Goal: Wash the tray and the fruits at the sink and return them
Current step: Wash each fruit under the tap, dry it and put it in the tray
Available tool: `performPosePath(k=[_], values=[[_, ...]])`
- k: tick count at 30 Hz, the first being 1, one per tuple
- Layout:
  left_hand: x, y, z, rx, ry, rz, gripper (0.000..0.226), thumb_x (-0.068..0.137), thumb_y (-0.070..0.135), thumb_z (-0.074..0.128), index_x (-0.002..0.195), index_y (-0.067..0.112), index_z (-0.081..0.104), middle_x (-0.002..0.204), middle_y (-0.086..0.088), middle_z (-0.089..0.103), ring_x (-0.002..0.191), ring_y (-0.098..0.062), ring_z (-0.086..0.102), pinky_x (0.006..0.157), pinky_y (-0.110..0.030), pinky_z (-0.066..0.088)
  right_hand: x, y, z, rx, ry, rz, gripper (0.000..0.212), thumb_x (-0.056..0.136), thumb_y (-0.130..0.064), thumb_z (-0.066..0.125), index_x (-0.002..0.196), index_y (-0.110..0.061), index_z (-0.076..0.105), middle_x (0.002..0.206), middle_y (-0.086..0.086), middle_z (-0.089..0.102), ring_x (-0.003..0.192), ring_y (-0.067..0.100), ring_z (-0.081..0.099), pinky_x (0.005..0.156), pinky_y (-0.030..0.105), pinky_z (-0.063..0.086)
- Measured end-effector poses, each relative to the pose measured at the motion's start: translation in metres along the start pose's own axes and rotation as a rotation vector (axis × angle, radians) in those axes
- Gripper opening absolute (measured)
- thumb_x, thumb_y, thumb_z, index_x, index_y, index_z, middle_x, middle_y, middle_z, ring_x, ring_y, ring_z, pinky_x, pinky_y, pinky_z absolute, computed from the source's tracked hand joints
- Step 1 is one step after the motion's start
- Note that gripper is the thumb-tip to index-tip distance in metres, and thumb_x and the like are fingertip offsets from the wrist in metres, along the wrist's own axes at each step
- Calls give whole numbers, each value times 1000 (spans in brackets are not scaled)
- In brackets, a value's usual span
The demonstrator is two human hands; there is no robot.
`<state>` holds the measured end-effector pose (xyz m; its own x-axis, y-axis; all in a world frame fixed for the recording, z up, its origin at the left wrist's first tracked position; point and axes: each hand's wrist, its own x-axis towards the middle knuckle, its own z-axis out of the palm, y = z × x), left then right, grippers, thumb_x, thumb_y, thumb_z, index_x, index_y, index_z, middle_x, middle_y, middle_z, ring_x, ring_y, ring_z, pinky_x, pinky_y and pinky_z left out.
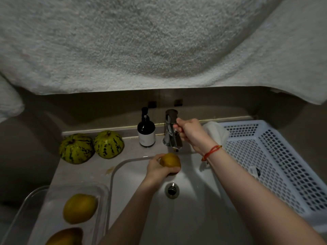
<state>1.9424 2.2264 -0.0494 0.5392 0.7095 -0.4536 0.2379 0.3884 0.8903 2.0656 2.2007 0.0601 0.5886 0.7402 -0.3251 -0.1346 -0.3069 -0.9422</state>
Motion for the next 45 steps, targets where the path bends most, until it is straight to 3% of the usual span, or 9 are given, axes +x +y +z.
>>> performPosePath(k=[11,19,24,27,32,35,37,41,45], values=[[5,-5,13,-67,2,-31,74,61,-3,83,126,10,50,110,-12,60,88,-21,63,58,-18,52,9,6,-1,-10,-4,-64,35,99,-29,46,71,-12,59,55,-4,45,34,0,37,39,14,32],[6,-5,17,-90,33,-66,78,64,-1,82,132,11,45,119,-12,52,102,-27,58,82,-32,53,7,6,-4,-34,-39,-99,35,99,-32,44,74,-13,60,57,-4,47,46,5,42,46,16,35],[5,-4,21,-191,-40,-92,70,73,-5,73,135,6,41,120,-14,54,109,-31,57,92,-40,51,0,38,-17,-184,189,-165,36,101,-37,34,78,-19,56,71,0,56,65,10,53,67,26,46],[5,-10,23,-157,-186,-7,67,80,-8,64,138,10,37,118,-10,57,109,-27,57,94,-38,50,-8,86,-16,-120,82,68,22,97,-36,44,106,-17,53,108,9,59,97,21,58,87,37,47],[4,-12,25,-255,-304,-25,43,97,5,37,138,18,34,132,-17,47,116,-32,52,87,-43,51,-6,116,0,163,27,336,35,93,-44,51,112,-15,55,109,13,57,99,32,60,61,38,57],[6,-5,25,-39,-144,-38,33,104,29,23,119,11,46,101,-16,57,79,-19,59,58,-24,53,0,128,13,-60,178,192,31,98,-43,38,95,-18,55,94,13,60,80,29,63,43,23,46],[12,3,29,5,-75,-33,37,104,29,22,97,10,53,81,-12,56,66,-14,54,54,-22,48,3,138,22,-140,195,-23,20,99,-33,38,92,-19,51,90,10,59,80,25,60,56,22,46],[20,16,21,-79,-100,-266,47,104,36,20,116,6,53,111,-22,62,100,-27,61,78,-36,52,6,154,25,-332,94,-305,25,98,-15,46,121,-4,47,110,10,46,101,22,48,93,33,41],[17,9,15,-146,-161,-236,45,100,46,27,119,13,50,114,-15,59,108,-29,58,86,-44,52,2,155,14,-25,-85,-282,28,95,-8,51,120,-20,48,114,9,51,104,20,54,86,19,46]])
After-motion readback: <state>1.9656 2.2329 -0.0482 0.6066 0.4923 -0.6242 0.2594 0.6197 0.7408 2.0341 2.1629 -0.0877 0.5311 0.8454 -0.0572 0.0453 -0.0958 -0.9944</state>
